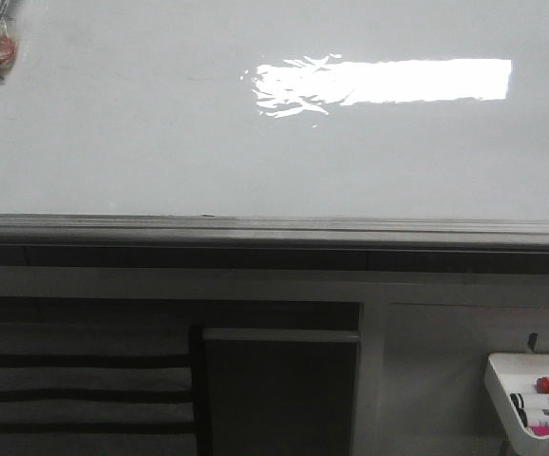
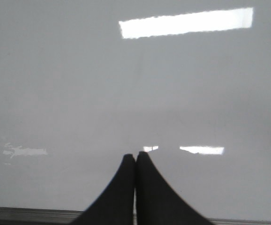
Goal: Write number 3 on whiteboard
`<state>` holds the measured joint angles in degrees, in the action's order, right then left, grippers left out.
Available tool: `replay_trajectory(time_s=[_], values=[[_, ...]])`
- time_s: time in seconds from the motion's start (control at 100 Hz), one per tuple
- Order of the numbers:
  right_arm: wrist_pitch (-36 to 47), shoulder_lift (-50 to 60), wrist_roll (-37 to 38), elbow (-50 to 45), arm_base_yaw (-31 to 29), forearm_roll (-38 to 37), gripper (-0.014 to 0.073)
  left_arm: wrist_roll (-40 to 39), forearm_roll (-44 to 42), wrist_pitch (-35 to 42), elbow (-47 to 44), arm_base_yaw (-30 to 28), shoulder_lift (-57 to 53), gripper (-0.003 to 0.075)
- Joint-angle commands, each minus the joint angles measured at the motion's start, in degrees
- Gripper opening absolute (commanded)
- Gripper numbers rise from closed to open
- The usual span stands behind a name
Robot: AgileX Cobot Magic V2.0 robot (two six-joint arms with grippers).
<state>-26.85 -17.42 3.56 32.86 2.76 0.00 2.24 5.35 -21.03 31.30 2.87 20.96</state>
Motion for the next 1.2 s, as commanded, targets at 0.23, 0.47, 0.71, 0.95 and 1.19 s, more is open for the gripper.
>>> replay_trajectory(time_s=[0.23,0.47,0.71,0.95,1.19], values=[[3.4,-1.0,-0.6,2.0,-0.4,-0.6,-0.0079,-0.6,0.1,4.3,1.9,-0.1,0.9,-0.0019],[3.6,-1.0,-0.6,2.0,-0.4,-0.6,0.0024,-0.6,0.0,5.0,1.9,-0.1,0.9,0.0029],[4.2,-1.0,-0.6,2.0,-0.4,-0.7,0.0522,-0.6,-1.2,5.5,1.9,-0.1,0.9,0.0441],[4.2,-1.0,-0.6,2.0,-0.4,-0.7,0.0546,-0.6,-1.2,5.7,1.9,-0.1,0.9,0.0426],[4.3,-1.0,-0.6,2.0,-0.4,-0.7,0.0546,-0.6,-0.8,5.7,1.9,-0.1,0.9,0.0357]])
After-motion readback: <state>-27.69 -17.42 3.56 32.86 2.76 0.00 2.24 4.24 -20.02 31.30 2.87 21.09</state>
